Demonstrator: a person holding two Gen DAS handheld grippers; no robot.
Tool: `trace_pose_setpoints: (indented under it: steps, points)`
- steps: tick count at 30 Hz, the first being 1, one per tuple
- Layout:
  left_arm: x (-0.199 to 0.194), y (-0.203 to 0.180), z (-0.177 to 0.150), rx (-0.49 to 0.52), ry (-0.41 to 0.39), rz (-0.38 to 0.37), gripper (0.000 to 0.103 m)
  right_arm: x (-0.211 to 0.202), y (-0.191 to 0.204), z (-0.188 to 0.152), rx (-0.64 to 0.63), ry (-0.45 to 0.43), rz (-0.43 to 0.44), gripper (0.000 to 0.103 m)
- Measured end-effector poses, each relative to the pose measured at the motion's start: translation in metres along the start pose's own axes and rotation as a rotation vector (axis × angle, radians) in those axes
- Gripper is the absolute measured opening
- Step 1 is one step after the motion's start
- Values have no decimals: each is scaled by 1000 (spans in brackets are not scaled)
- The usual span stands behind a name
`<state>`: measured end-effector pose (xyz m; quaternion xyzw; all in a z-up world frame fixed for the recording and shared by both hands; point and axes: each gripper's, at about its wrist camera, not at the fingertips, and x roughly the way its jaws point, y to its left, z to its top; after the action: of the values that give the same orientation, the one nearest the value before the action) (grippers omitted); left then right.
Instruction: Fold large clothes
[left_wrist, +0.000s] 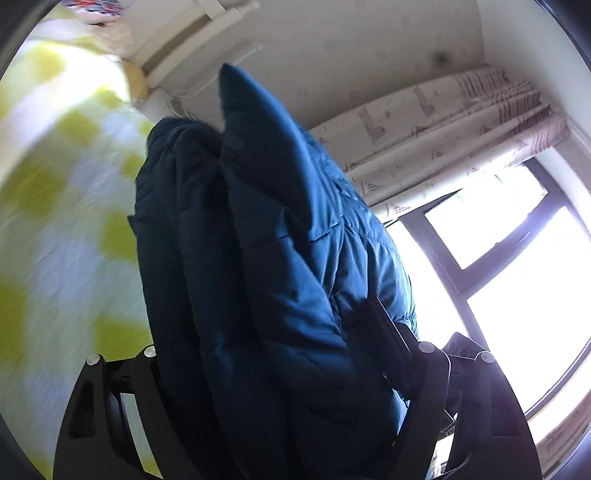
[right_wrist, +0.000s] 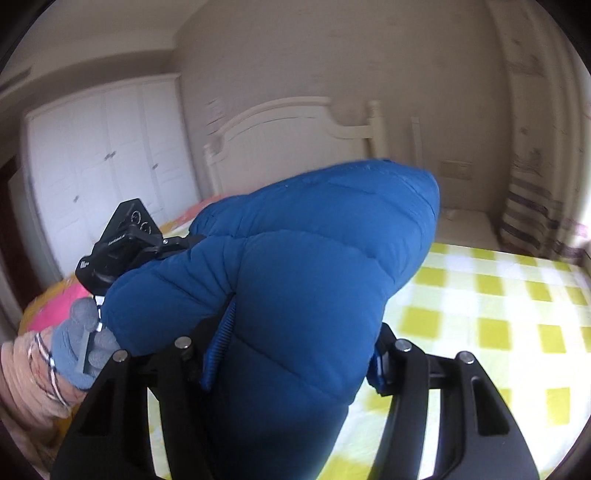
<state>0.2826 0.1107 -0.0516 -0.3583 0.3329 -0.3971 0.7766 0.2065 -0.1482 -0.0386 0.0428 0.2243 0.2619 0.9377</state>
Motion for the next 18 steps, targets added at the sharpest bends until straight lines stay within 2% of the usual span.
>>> trace_pose_setpoints:
  steps: [2,4,5,6,7,8,10,13,14,15,16,17,18]
  points:
    - [42,3,14,-14,47,41,71,7,-42,2,89,30,-18,59]
    - [78,15,17,-43,105,112,71,21,-87,-12,193,95,-36,62]
    - [100,30,14,-80,150,175,75,34,-110,-25,256,159,-60,62]
    - [112,40,9,-89,151,208,88,43,-126,-37,313,212,-67,75]
    - [115,34,5,-23,122,221,89,41,-145,-51,396,172,-14,80]
    - [116,31,3,-7,123,234,90,38,-148,-53,416,157,5,80]
    - [112,29,0,-9,123,255,93,31,-137,-51,381,154,-41,86]
    - [96,24,2,22,96,315,97,20,-117,-42,321,139,-182,88]
    - [86,14,2,61,58,358,97,17,-105,-32,294,102,-270,88]
    - [72,3,1,108,1,415,97,18,-92,-18,255,49,-290,89]
    - [53,-11,-2,158,-85,483,97,18,-85,-8,223,16,-261,89]
    - [36,-21,-5,181,-147,516,97,15,-68,-1,175,-17,-220,89]
    - [12,-34,-11,197,-243,556,98,19,-50,6,125,-29,-198,89]
